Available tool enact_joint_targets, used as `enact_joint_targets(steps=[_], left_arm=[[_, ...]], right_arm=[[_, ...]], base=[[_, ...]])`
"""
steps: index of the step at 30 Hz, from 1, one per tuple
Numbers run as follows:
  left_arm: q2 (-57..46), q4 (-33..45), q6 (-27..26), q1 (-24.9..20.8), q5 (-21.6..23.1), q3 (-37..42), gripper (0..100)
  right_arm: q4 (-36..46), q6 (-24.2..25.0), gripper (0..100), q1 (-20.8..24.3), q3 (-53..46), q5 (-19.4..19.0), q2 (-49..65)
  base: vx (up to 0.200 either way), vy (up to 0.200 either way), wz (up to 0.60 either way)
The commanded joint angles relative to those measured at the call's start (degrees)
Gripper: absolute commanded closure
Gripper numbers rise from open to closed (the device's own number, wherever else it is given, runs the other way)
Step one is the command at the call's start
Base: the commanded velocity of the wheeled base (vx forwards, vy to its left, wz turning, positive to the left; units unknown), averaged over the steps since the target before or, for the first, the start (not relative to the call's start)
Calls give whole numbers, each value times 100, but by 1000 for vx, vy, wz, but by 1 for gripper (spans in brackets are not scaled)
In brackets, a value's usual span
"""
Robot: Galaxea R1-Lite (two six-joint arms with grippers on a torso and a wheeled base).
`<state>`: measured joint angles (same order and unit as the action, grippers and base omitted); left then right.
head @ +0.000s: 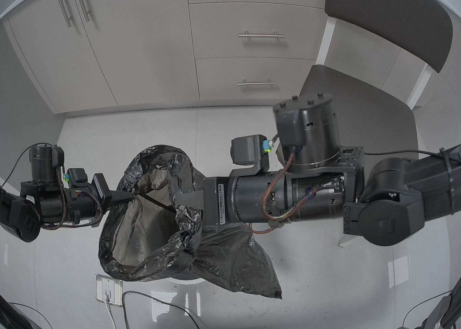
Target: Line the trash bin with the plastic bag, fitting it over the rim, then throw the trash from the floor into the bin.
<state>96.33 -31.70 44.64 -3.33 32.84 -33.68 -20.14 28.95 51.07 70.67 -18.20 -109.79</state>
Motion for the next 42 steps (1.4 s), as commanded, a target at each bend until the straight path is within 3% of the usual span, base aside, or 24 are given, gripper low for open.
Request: enact_joint_targets(steps=[1,8,18,29,35,42], left_arm=[[536,14,-228,-19,-322,-191,100],[879,23,-553,-1,-498,-350,100],[1714,-21,-1370,-98,-1816,-815,100],[2267,-30,-1423,-309,-2229,-1017,100],[2399,-30,-1423,-300,-2238,-1053,100],[2531,-30,-1423,-274,-2256,-1220,100]], right_arm=[[1,-21,100,-158,298,1,-544],[1,-30,100,-325,667,10,-1009],[1,-302,100,-528,949,185,-1379],[-192,-329,100,-580,1116,317,-1721],[-245,-390,100,-580,1168,343,-1923],[-254,-469,100,-589,1441,774,-2134]], base=[[0,0,0],[0,0,0],[0,0,0],[0,0,0],[0,0,0],[0,0,0]])
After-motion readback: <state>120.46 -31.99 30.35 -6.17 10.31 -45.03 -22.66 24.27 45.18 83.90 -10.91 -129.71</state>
